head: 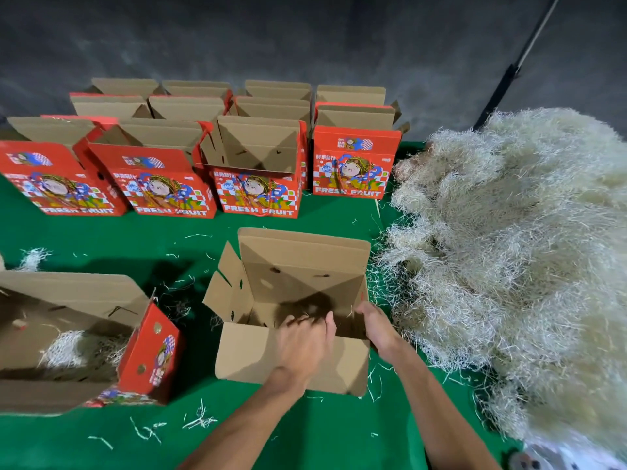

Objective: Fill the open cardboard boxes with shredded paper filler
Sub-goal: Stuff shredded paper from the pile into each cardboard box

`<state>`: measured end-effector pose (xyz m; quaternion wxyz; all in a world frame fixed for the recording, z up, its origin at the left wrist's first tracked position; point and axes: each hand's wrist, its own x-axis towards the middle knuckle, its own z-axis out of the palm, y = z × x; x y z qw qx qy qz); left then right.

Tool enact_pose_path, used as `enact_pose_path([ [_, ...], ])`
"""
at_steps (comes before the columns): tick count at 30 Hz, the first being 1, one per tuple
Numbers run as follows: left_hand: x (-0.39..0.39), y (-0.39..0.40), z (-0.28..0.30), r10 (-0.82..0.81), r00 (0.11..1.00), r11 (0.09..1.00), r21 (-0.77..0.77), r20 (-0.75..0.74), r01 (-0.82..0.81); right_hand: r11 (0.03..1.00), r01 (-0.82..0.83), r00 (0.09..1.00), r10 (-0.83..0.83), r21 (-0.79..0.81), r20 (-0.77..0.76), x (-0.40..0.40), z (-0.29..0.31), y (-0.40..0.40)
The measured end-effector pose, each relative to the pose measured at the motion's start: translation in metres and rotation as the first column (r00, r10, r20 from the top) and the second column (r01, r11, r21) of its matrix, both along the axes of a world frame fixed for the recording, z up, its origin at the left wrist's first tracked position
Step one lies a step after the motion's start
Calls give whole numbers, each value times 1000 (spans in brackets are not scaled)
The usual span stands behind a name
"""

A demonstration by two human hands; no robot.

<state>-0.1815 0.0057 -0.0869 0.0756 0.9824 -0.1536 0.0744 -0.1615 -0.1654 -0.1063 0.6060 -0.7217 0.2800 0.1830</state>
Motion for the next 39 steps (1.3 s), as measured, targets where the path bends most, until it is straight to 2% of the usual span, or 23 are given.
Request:
enact_pose_path([
  [3, 5, -12, 12, -5, 993, 996, -87, -122, -5, 999, -36, 999, 36, -16, -20, -3, 8, -11],
  [4, 9, -18, 16, -24, 994, 993, -116, -110, 11, 997, -75, 997, 74, -24, -33, -5, 10, -14],
  [7, 17, -43, 32, -105, 994, 977, -186, 7, 104, 983, -174, 985, 173, -62, -18, -11, 18, -28],
  [10, 27, -78, 38, -216, 968, 927, -285, 132, 245, 995, -78, 988, 85, -54, 131, -22, 35, -49],
  [11, 30, -90, 40, -257, 955, 906, -307, 151, 292, 993, -52, 974, 74, -107, 213, -25, 40, -58],
  [13, 36, -116, 43, -348, 928, 866, -335, 134, 373, 950, -14, 937, 121, -311, 328, -32, 48, -80],
  [15, 37, -139, 44, -456, 888, 818, -364, 62, 445, 834, 10, 914, 216, -551, 344, -37, 46, -101],
  [16, 37, -152, 44, -503, 864, 798, -377, 15, 471, 737, 1, 918, 268, -676, 293, -37, 44, -114],
  [18, 36, -165, 42, -549, 834, 780, -393, -59, 486, 546, -109, 955, 288, -831, 64, -37, 33, -129],
  [20, 37, -177, 38, -558, 824, 787, -373, -94, 491, 428, -238, 958, 251, -872, -139, -33, 17, -146],
  [23, 43, -192, 33, -523, 832, 823, -364, -185, 437, 325, -444, 891, 257, -835, -373, -27, -3, -163],
  [26, 47, -209, 25, -479, 831, 853, -371, -281, 366, 320, -509, 858, 270, -799, -438, -28, -25, -169],
  [30, 44, -211, 18, -467, 829, 858, -383, -308, 342, 316, -442, 889, 283, -840, -361, -51, -56, -158],
  [33, 41, -203, 20, -474, 813, 841, -447, -336, 306, 302, -348, 922, 280, -888, -266, -55, -61, -151],
  [36, 39, -200, 34, -485, 788, 785, -586, -379, 201, 345, -209, 956, 268, -915, -117, -41, -39, -150],
  [38, 38, -200, 46, -487, 791, 695, -713, -370, 95, 376, -107, 966, 258, -920, -7, -27, -10, -149],
  [39, 39, -198, 53, -477, 804, 639, -768, -355, 40, 429, -33, 969, 235, -903, 76, -20, 7, -148],
])
